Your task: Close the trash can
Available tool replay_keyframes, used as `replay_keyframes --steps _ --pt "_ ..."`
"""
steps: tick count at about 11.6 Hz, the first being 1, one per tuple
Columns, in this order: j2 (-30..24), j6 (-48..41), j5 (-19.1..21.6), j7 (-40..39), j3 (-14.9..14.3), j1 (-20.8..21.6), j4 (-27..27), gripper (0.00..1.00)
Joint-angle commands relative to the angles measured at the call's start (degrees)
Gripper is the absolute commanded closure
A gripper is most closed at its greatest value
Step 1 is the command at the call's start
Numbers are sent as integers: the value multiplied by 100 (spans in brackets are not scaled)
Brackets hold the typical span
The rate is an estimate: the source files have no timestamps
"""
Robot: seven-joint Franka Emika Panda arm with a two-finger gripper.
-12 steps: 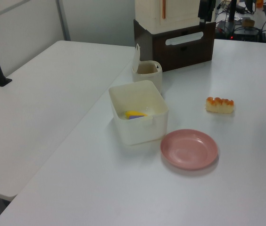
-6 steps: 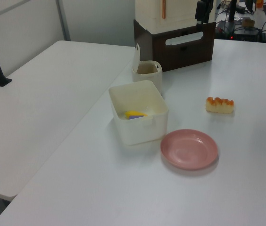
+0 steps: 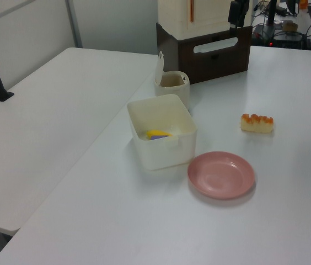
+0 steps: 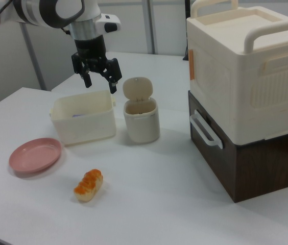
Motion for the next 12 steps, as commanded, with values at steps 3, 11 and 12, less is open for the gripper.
replay_keyframes --steps 3,11,12 --pt "-143 176 66 -288 -103 148 -252 0" --pt "374 1799 -171 410 -50 245 -104 100" --pt "672 2089 -433 902 -41 341 97 100"
